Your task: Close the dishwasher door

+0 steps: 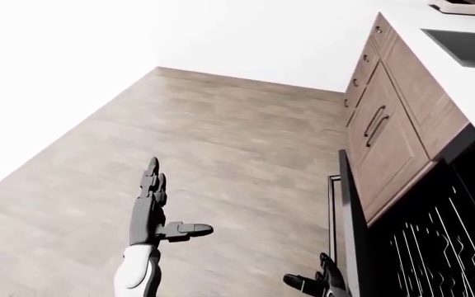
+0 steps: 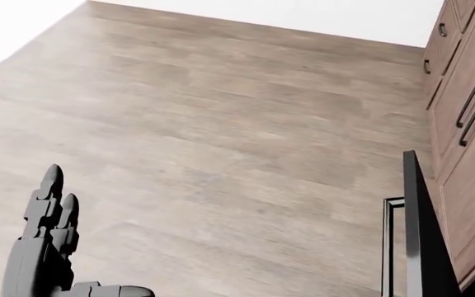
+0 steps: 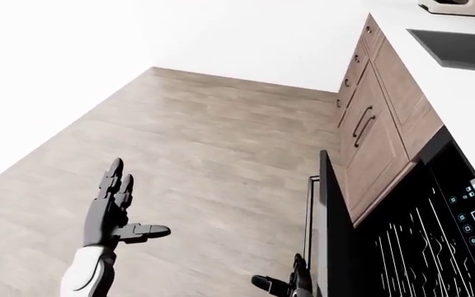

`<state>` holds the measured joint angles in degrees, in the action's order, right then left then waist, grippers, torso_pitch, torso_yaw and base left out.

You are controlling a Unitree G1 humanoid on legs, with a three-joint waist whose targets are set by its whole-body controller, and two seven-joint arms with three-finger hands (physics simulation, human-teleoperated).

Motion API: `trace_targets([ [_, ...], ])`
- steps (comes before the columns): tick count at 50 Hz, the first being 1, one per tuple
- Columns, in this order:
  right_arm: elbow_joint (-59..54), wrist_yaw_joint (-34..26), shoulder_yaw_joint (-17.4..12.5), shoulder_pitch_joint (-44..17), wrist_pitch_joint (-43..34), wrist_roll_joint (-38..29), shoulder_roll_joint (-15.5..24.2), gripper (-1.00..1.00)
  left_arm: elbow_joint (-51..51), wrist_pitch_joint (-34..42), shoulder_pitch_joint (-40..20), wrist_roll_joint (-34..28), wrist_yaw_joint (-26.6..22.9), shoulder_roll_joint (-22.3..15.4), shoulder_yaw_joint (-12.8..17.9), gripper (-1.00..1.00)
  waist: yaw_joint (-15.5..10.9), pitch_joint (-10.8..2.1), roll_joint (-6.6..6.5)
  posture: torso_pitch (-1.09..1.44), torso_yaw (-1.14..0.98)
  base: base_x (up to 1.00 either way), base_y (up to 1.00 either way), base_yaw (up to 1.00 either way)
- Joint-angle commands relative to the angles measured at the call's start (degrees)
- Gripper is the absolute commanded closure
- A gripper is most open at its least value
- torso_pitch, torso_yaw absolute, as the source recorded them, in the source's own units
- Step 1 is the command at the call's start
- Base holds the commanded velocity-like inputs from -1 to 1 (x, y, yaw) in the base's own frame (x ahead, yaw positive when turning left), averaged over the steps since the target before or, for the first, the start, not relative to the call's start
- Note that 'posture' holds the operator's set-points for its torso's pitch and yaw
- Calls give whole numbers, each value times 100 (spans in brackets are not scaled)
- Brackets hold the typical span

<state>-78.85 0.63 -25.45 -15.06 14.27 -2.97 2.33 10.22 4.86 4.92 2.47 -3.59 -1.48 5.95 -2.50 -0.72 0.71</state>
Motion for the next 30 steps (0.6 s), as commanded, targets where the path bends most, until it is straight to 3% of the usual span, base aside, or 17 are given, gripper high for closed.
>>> trace_targets([
  [1,-80,514,-173,156,-206,122,285,-100,251,-157,-90,17,-6,-19,9,-100,69,-7,-2,0,0,0,0,0],
  [30,-80,1440,-146,170,-426,22,370,-100,262,-159,-83,12,-5,-13,10,-100,5,-21,-24,0,0,0,0,0],
])
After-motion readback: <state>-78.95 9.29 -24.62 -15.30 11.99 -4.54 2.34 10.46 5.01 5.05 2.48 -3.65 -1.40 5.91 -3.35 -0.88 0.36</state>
